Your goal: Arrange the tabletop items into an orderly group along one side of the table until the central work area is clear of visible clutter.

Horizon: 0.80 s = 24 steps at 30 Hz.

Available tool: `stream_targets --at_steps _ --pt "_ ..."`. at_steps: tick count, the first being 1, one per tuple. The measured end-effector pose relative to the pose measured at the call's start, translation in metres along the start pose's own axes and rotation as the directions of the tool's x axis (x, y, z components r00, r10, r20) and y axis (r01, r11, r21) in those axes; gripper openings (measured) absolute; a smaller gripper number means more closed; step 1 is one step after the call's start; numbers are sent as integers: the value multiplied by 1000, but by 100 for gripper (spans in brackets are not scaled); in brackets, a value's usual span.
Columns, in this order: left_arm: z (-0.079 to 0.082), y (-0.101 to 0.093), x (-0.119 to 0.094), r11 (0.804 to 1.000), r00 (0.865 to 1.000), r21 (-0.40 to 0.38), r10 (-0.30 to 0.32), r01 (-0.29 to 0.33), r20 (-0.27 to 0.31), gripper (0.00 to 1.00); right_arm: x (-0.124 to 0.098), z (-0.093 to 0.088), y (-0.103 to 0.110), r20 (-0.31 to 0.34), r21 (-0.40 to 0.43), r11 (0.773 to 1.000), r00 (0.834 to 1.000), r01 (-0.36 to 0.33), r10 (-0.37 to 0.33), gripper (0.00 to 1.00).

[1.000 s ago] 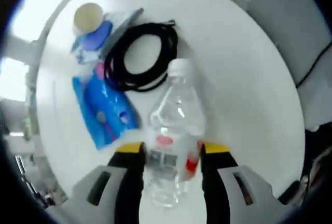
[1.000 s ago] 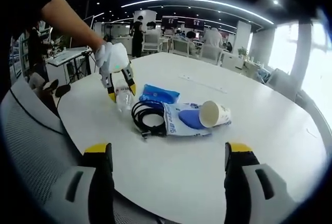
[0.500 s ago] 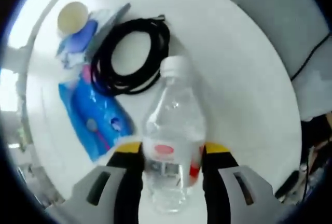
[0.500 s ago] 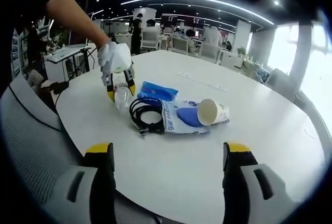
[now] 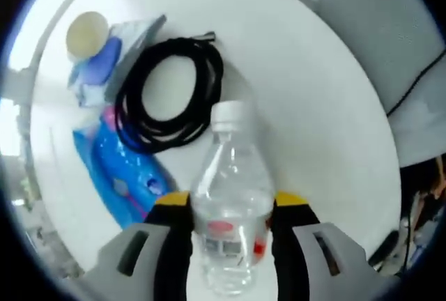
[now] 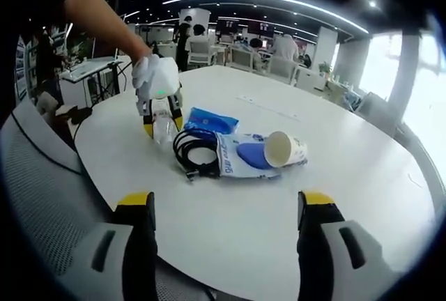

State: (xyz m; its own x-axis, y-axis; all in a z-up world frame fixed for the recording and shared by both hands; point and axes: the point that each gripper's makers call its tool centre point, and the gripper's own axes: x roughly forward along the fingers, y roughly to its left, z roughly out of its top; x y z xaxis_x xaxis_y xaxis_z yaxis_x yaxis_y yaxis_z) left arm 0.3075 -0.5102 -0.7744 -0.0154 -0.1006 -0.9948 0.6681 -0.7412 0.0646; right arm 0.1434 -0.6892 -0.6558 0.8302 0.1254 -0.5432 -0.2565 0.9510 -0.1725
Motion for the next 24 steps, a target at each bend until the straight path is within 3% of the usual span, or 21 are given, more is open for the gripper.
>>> stream_targets --at_steps 15,24 --pt "0 -2 -16 997 999 -70 22 -19 44 38 -1 2 0 8 -1 1000 1000 0 0 83" --pt "-1 5 -36 981 994 -186 68 -51 83 37 -2 3 2 14 -17 1000 1000 -6 6 83"
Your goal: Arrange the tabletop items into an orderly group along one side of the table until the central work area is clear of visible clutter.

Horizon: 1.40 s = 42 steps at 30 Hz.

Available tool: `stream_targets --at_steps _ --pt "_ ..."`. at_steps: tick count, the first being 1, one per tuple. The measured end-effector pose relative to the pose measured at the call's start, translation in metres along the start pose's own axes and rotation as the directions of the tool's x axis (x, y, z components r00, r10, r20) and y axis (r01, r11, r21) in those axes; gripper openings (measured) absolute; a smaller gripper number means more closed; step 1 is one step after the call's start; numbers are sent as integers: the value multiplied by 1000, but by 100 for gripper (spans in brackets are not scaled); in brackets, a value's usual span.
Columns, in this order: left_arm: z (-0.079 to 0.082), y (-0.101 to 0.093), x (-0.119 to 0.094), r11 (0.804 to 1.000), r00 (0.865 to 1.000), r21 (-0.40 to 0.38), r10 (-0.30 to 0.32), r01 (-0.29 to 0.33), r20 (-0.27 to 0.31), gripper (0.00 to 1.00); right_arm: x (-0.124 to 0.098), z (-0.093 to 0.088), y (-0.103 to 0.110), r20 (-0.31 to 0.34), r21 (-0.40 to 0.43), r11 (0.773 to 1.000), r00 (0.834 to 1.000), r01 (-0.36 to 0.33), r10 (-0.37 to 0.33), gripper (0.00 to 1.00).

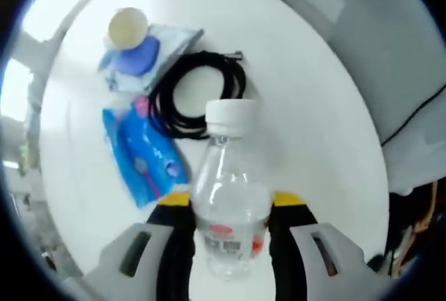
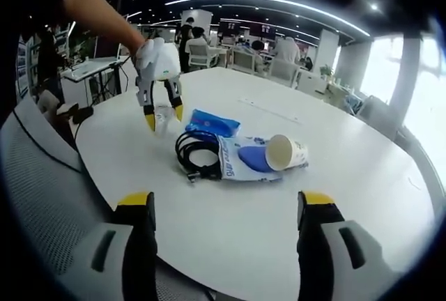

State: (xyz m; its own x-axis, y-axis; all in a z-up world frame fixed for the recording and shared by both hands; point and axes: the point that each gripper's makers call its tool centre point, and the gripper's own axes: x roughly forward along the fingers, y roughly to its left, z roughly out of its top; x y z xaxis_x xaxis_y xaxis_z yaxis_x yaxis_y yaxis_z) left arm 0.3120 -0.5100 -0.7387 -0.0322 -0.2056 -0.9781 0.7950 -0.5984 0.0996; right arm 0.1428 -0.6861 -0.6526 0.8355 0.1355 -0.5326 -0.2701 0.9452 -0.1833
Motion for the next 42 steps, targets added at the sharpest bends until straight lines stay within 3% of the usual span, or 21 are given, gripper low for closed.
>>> stream_targets --at_steps 14,23,42 --pt "-7 5 -22 989 997 -143 53 -45 48 37 0 2 3 8 -18 1000 1000 -8 9 83" --pt "-19 3 -38 968 991 -238 103 -80 84 37 0 3 6 7 -34 999 1000 -16 16 83" --pt "-56 -10 -58 892 975 -438 186 -115 122 38 0 2 13 4 -56 997 999 -47 47 83"
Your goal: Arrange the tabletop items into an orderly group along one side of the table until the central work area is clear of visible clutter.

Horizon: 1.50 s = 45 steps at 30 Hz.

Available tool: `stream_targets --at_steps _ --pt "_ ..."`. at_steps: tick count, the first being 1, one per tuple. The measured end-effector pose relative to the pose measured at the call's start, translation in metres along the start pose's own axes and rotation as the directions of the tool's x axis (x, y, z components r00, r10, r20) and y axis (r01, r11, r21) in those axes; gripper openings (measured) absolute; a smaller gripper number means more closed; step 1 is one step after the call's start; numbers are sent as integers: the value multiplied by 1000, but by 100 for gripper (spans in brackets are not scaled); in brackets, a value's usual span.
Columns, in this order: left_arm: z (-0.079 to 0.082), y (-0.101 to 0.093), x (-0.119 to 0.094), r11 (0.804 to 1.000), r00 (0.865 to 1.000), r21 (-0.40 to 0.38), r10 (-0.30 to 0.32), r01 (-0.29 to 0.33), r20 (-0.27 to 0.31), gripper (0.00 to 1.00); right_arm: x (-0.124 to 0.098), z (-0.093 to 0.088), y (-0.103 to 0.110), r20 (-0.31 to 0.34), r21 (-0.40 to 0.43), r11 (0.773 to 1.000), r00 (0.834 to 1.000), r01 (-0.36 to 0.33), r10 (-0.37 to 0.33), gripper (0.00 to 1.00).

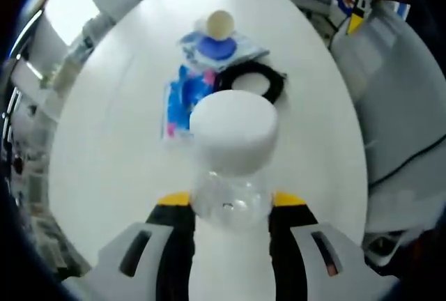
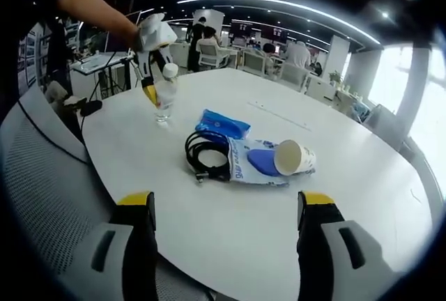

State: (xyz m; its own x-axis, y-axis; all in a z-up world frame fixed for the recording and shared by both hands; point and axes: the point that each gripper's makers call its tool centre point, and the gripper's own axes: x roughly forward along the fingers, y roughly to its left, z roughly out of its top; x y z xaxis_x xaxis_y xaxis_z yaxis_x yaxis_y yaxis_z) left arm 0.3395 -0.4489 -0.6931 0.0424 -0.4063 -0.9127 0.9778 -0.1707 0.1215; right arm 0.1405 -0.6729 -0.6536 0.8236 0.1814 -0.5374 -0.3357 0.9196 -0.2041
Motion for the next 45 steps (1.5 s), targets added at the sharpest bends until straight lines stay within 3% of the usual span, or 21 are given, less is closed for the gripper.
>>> stream_targets --at_steps 14,25,28,31,36,44,45 --pt "-37 2 -14 995 1000 -102 11 -10 10 38 1 -2 2 -14 -10 1000 1000 -4 4 83" --pt "-36 -3 -18 992 999 -127 11 -6 36 39 1 -3 -1 -19 -6 1000 1000 8 -8 83" --pt "-37 4 -19 991 998 -129 37 -31 43 41 1 -2 -3 -16 -3 1000 1000 14 -14 83" --pt "-33 5 -24 982 995 -184 48 -32 86 46 0 -2 -3 -13 -2 1000 1000 16 -16 83" --pt "-36 6 -31 974 992 -223 73 -48 107 49 0 -1 -3 -7 2 1000 1000 16 -16 83" --pt "-34 -1 -37 940 976 -335 128 -62 178 51 0 1 -3 0 4 1000 1000 14 -14 83" --pt "-32 0 -38 926 968 -370 155 -73 199 52 0 1 -3 4 3 1000 1000 13 -13 83"
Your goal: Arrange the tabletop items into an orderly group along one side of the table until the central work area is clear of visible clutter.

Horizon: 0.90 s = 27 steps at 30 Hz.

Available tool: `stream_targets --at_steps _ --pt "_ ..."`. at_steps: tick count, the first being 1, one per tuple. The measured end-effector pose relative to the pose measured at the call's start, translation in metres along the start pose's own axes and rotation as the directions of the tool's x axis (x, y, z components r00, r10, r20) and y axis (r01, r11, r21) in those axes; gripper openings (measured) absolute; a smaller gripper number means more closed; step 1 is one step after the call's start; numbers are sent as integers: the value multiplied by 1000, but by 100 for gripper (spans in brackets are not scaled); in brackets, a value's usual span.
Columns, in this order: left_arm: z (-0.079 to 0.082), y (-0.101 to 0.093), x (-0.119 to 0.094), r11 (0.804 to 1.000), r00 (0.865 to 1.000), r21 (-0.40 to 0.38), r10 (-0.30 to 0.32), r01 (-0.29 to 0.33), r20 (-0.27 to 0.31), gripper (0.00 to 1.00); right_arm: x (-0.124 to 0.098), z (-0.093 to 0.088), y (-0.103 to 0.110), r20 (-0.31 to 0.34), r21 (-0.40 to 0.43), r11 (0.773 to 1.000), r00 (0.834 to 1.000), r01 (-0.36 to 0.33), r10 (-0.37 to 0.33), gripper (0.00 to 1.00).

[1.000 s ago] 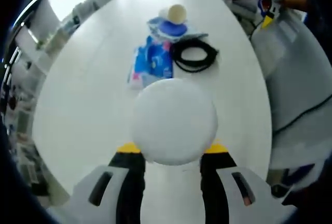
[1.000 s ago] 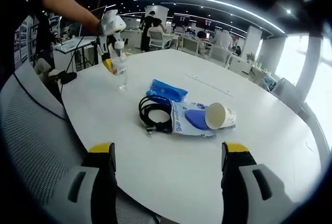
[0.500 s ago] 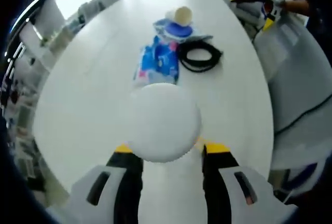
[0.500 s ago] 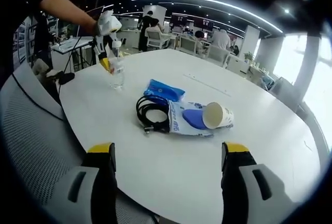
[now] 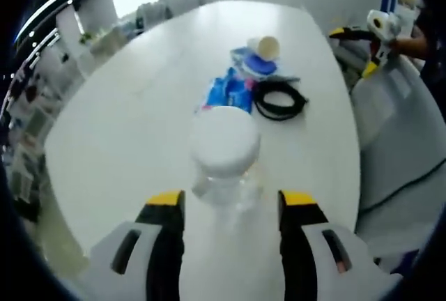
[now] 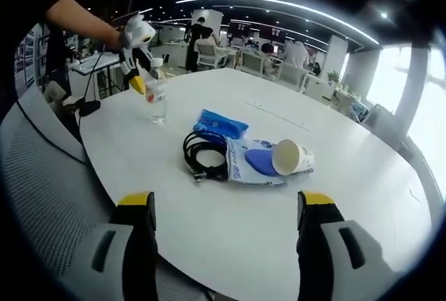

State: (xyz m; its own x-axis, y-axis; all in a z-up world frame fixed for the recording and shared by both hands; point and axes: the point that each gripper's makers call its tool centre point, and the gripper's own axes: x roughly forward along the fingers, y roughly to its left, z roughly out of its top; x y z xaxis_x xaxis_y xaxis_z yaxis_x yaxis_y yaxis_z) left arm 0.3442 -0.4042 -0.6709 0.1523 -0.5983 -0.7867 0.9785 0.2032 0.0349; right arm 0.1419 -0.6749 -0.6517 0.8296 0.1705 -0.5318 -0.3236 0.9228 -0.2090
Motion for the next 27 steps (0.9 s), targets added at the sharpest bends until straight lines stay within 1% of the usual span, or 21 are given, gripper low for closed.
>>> stream_targets --at_steps 1,2,3,5,7,9,10,11,12,13,14,16,17,18,19,20,21,22,24,25,27 --pt "1 0 -1 1000 1000 -14 10 -10 15 53 0 0 0 1 0 1000 1000 -1 1 83" --pt "4 0 -1 999 999 -40 27 -26 42 53 0 0 0 1 0 1000 1000 -2 2 83" --pt "4 1 -1 998 998 -47 34 -31 50 54 0 0 0 1 0 1000 1000 -2 2 83" --pt "8 2 -3 995 994 -83 68 -61 85 56 0 0 1 2 0 1000 1000 -3 3 83" --pt "14 4 -5 987 984 -132 108 -89 139 57 0 0 1 2 1 1000 1000 -5 5 83" --pt "19 5 -6 980 976 -174 132 -101 176 57 0 1 1 3 1 1000 1000 -6 6 83" --pt "20 5 -7 978 973 -179 139 -106 184 57 0 1 1 3 1 1000 1000 -6 6 83" --pt "22 3 -8 974 967 -194 153 -114 203 57 0 1 2 2 0 1000 1000 -7 7 83" --pt "23 3 -8 973 965 -201 160 -118 207 57 0 1 2 4 0 1000 1000 -7 7 83" --pt "24 3 -9 968 959 -212 179 -132 220 57 0 1 2 4 0 1000 1000 -7 7 83" --pt "25 4 -9 967 957 -216 184 -136 225 57 0 1 2 4 1 1000 1000 -8 8 83" --pt "29 3 -9 956 943 -253 213 -148 255 57 0 1 2 3 -1 1000 1000 -8 8 83" --pt "29 3 -9 953 942 -261 220 -152 256 57 0 1 2 4 -1 1000 1000 -8 8 83" --pt "29 3 -9 948 937 -275 236 -163 259 57 0 1 2 4 -1 1000 1000 -8 8 83" --pt "31 5 -9 939 926 -292 261 -179 273 57 0 1 2 2 -2 1000 1000 -7 7 83" --pt "31 6 -9 932 920 -306 280 -192 275 57 -1 1 2 2 -1 1000 1000 -7 7 83" --pt "31 7 -8 929 918 -312 288 -198 273 57 -1 1 2 2 -2 1000 1000 -7 7 83" --pt "30 9 -8 919 912 -327 313 -219 267 57 -1 1 2 2 -2 1000 1000 -8 8 82" --pt "29 10 -7 913 908 -339 323 -226 266 57 0 0 2 1 -4 1000 1000 -9 9 82" --pt "28 11 -5 905 905 -356 336 -233 261 56 -1 0 2 0 -6 1000 1000 -10 10 82" --pt "27 11 -3 900 903 -370 340 -232 260 56 -1 0 3 -2 -7 1000 1000 -12 12 82"
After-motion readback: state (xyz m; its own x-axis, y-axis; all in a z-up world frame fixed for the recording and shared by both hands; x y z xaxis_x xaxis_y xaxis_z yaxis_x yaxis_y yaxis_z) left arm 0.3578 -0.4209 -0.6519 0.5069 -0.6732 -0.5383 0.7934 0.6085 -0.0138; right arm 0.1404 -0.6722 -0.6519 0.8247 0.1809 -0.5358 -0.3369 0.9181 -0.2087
